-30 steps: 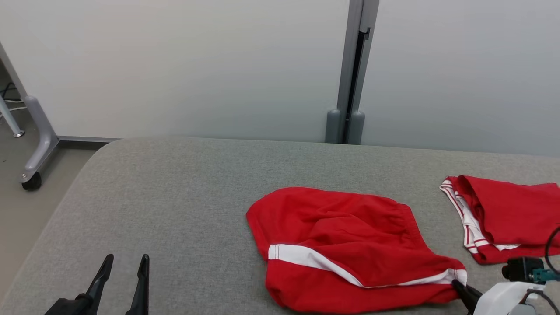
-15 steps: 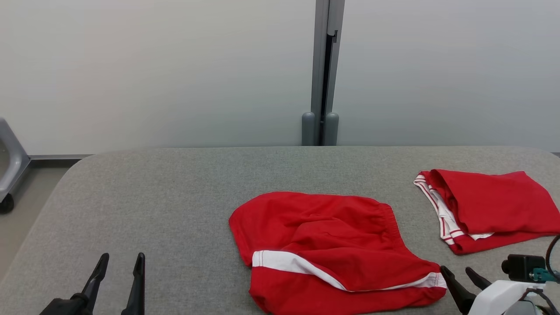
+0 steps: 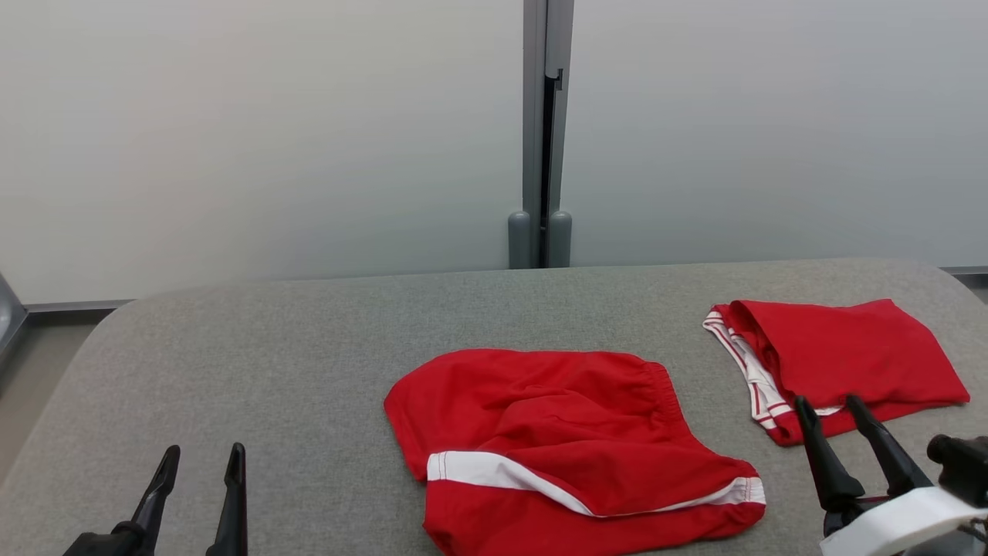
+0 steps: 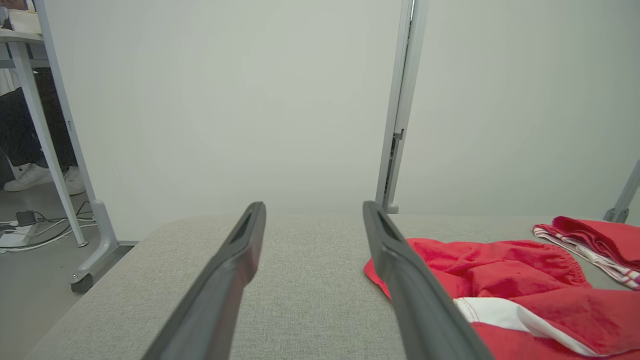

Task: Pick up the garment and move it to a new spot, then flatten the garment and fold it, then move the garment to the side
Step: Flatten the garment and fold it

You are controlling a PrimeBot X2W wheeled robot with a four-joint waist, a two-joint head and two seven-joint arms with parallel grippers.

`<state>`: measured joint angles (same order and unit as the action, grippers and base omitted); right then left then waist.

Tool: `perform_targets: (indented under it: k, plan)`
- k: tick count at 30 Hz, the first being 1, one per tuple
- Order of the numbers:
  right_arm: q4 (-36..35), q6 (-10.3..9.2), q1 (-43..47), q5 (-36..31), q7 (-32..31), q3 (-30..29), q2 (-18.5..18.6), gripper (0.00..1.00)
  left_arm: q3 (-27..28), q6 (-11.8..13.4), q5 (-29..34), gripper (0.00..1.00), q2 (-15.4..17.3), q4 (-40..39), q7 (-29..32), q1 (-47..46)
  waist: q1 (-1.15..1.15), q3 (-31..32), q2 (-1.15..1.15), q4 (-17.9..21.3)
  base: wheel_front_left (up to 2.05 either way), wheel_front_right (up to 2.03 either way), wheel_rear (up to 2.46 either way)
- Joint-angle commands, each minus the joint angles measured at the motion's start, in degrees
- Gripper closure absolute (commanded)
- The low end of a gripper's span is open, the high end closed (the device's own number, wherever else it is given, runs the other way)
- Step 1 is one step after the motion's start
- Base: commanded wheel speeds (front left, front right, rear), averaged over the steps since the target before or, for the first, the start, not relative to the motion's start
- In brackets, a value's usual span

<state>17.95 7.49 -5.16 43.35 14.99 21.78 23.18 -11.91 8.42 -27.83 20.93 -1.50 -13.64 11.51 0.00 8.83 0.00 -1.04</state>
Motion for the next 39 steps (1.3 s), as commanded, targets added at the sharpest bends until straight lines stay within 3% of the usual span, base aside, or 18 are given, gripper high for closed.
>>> perform_targets:
  k: [1, 6, 11, 29, 39]
  plan:
    - [-2.3, 0.01, 2.1, -3.2, 0.2, -2.9, -1.2, 0.00, 0.1, 0.3, -0.3, 0.00, 0.0, -0.4, -0.3, 0.3, 0.00, 0.1, 0.00, 0.1, 0.00, 0.00, 0.00]
    - [-7.7, 0.01, 7.5, -13.3, 0.2, -9.9, -5.6, 0.00, -0.5, 0.2, -0.2, 0.00, -1.1, 0.0, -0.6, 0.6, 0.00, 0.3, 0.00, 0.0, 0.00, 0.00, 0.00]
    - [-9.0, 0.01, 9.4, -18.2, 0.2, -13.2, -8.4, 0.00, -0.8, -0.3, 0.8, 0.00, -2.6, 1.2, -1.2, 0.7, 0.00, 0.3, 0.00, -0.1, 0.00, 0.00, 0.00]
    - [-7.2, 0.01, 8.0, -20.0, 0.2, -13.6, -9.0, 0.00, 0.4, -2.8, 3.7, 0.00, -4.5, 1.9, -1.6, 0.2, 0.00, 0.8, 0.00, -1.1, 0.00, 0.00, 0.00]
    - [-6.9, 0.01, 7.9, -19.9, 0.2, -13.4, -8.8, 0.00, 1.0, -3.0, 4.4, 0.00, -4.6, 2.0, -1.6, 0.5, 0.00, 0.8, 0.00, -1.1, 0.00, 0.00, 0.00]
